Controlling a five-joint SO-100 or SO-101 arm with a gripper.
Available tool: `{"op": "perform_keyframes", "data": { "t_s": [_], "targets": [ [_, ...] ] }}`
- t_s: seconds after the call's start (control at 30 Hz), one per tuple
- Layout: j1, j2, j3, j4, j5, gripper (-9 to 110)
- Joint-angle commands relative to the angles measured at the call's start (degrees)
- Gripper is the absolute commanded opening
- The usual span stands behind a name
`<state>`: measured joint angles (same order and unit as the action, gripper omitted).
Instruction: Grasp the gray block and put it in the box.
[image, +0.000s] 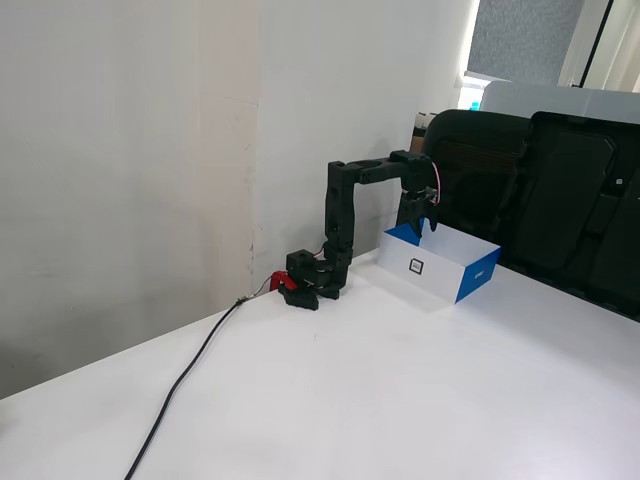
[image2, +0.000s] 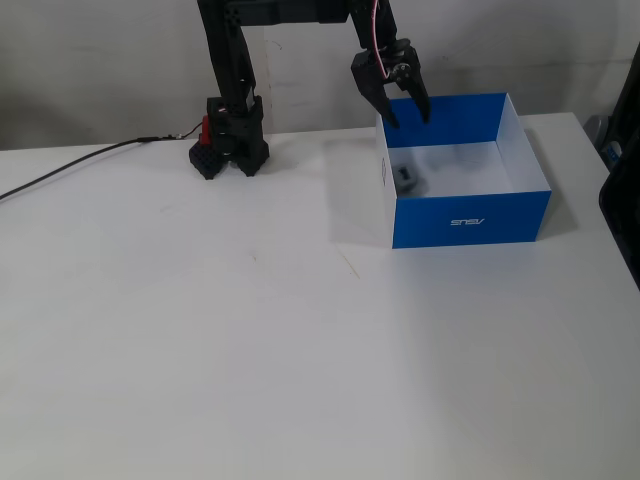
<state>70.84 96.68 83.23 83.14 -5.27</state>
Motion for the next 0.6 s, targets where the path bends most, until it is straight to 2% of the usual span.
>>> {"op": "perform_keyframes", "data": {
  "t_s": [0.0, 0.07, 0.17, 0.33, 0.57],
  "targets": [
    [0.4, 5.0, -0.7, -1.1, -0.4, 17],
    [0.4, 5.0, -1.2, -1.1, -0.4, 14],
    [-1.0, 4.7, -2.9, -0.3, -0.5, 1],
    [-6.7, 5.5, -4.7, 0.8, 0.0, 0],
    [-20.7, 7.2, -5.6, 1.9, -0.1, 0]
  ]
}}
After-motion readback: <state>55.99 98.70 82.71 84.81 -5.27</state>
